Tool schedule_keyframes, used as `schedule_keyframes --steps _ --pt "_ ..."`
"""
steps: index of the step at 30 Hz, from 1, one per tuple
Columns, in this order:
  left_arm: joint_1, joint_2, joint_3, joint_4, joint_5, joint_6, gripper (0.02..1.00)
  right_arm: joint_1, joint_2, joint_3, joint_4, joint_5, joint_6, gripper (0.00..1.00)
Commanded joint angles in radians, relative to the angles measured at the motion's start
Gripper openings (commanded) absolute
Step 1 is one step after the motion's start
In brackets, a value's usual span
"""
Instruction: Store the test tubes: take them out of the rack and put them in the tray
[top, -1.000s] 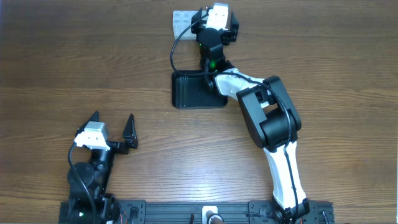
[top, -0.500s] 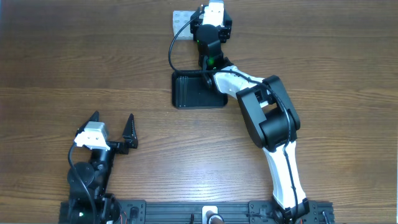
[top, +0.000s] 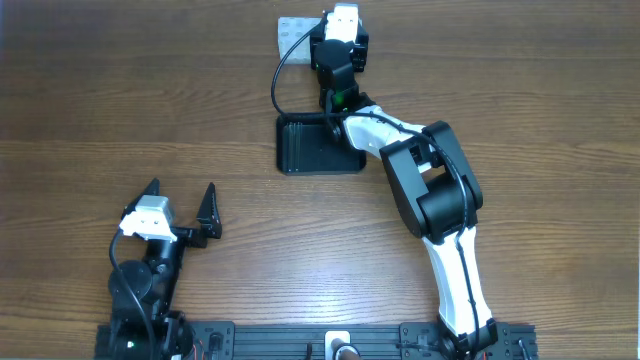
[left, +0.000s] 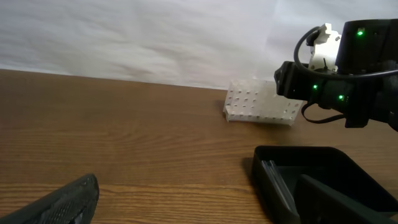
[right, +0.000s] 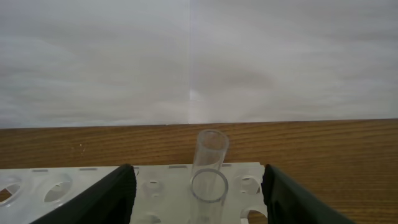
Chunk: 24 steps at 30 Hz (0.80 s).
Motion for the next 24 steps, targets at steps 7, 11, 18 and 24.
schedule_keyframes --steps 7,11,18,24 --pt "0.004 -0.008 -0.004 -0.004 0.009 0.014 0.996 0.008 0.015 0.021 -0.032 -0.021 0.003 0.542" --pt "0.004 -0.008 -0.004 -0.004 0.009 0.014 0.998 0.008 0.015 0.021 -0.034 -0.021 0.003 0.507" --pt "0.004 -0.008 -0.004 -0.004 0.009 0.014 1.000 0.008 0.015 0.021 -0.034 -0.020 0.011 0.465" --pt "0.004 -0.008 -0.004 -0.004 0.009 0.014 0.998 0.008 0.015 0.021 -0.033 -0.020 0.011 0.463"
